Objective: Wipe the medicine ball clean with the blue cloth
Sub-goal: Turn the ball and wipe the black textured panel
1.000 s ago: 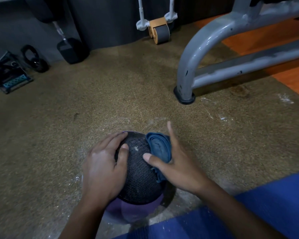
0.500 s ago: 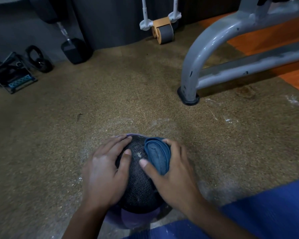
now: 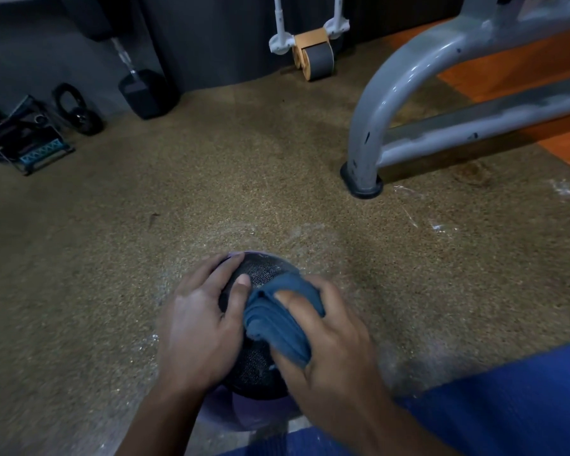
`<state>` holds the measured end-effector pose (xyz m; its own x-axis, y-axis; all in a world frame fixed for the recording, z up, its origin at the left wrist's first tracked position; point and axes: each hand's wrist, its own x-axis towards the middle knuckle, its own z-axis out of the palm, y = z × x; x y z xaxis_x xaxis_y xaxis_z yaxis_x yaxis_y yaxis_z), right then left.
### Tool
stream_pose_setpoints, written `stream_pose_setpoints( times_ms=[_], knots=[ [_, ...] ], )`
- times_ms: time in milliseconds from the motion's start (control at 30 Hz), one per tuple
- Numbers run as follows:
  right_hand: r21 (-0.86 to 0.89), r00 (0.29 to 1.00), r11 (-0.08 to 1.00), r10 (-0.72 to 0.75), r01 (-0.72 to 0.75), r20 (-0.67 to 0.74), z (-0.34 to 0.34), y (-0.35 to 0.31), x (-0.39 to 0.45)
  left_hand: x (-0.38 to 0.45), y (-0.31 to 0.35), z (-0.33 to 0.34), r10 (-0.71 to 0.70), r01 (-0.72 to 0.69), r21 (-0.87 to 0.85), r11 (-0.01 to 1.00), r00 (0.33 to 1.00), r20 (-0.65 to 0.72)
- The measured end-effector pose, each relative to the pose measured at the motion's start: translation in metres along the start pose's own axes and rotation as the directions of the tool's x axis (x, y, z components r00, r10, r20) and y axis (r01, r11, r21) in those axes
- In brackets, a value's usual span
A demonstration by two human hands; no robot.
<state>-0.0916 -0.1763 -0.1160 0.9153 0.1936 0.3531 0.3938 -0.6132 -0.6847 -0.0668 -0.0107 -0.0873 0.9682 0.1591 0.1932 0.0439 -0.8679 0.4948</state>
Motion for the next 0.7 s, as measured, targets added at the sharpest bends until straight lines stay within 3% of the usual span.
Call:
stream_pose_setpoints(
  times_ms=[67, 200, 300, 467, 700],
  knots=[
    [0.019, 0.996, 0.996, 0.087, -0.087, 0.013, 0.001, 0.012, 0.012, -0.002, -0.003, 0.000, 0.002, -0.003, -0.032, 0.999, 1.000, -0.025],
    [0.277, 0.932, 0.892, 0.361, -0.357, 0.041, 0.006, 0.051, 0.033, -0.004, -0.001, 0.001, 0.004, -0.004, -0.003, 1.000, 0.999, -0.044],
    [0.217, 0.952, 0.928, 0.307, -0.303, 0.019, -0.001, 0.042, 0.015, -0.001, 0.000, 0.004, 0.002, -0.002, 0.013, 1.000, 1.000, -0.025],
    [0.057, 1.000, 0.998, 0.029, -0.029, 0.007, -0.008, 0.006, -0.014, 0.002, -0.004, 0.004, 0.000, -0.001, -0.027, 1.000, 1.000, -0.028],
    [0.257, 0.945, 0.915, 0.326, -0.311, -0.018, -0.001, 0.046, 0.017, 0.004, 0.002, 0.003, -0.045, 0.045, -0.006, 0.999, 0.999, -0.029]
  ],
)
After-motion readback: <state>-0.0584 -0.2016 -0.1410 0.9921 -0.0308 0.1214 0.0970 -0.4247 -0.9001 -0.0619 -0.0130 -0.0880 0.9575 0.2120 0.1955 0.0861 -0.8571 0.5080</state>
